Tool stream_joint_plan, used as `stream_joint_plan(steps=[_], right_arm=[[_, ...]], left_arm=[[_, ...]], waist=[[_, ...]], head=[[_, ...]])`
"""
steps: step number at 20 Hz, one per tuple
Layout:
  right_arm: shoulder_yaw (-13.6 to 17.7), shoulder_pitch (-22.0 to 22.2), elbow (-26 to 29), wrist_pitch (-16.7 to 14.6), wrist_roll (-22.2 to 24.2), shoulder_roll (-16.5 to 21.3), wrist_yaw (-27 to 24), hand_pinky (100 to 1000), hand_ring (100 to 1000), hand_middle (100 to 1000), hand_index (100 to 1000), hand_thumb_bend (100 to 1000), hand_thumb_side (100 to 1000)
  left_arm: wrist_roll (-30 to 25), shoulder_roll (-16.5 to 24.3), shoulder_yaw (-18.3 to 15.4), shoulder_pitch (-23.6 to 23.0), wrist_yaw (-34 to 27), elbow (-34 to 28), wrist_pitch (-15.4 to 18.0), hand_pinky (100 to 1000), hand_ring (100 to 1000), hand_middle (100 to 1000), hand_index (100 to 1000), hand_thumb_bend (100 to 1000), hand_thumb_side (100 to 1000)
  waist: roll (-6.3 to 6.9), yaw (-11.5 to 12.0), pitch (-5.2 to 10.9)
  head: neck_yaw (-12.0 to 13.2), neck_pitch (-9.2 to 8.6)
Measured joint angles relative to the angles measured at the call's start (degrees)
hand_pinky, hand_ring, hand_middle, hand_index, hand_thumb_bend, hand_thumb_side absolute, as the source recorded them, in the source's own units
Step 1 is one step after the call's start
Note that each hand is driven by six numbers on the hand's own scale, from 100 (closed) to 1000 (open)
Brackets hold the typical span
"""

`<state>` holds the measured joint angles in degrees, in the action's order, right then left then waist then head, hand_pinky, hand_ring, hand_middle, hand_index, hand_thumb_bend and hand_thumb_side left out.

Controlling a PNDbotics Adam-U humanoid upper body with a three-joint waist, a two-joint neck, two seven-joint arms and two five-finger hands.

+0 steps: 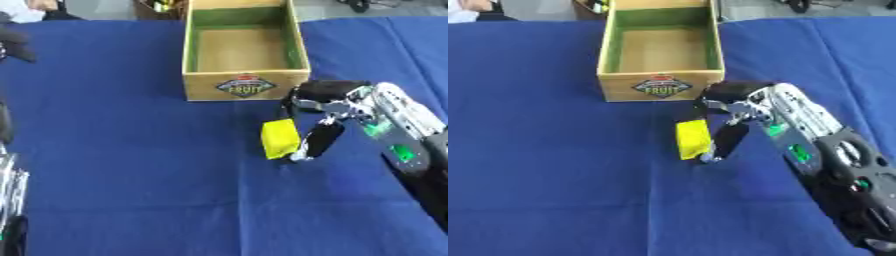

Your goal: Pick up objects on the table and place them in the box.

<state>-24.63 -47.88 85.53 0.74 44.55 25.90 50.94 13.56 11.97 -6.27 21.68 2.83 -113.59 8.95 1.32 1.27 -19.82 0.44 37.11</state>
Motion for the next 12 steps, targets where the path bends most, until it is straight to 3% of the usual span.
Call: stream_joint_plan(steps=[8, 12], right_arm=[[0.1, 0.1, 0.0, 0.4, -1.7, 0.0, -0.6, 707, 811, 503, 724, 479, 470], [0.1, 0.4, 0.0, 0.5, -1.9, 0.0, -0.6, 688, 773, 458, 653, 444, 438]], left_arm=[[-0.1, -0.4, 0.0, 0.0, 0.0, 0.0, -0.1, 420, 516, 560, 732, 104, 1000], [-0.1, -0.4, 0.0, 0.0, 0.0, 0.0, -0.1, 420, 516, 560, 731, 100, 1000]], waist=[[0.0, 0.0, -0.08], [-0.01, 0.0, -0.18]], head=[[0.0, 0.0], [0.0, 0.0]])
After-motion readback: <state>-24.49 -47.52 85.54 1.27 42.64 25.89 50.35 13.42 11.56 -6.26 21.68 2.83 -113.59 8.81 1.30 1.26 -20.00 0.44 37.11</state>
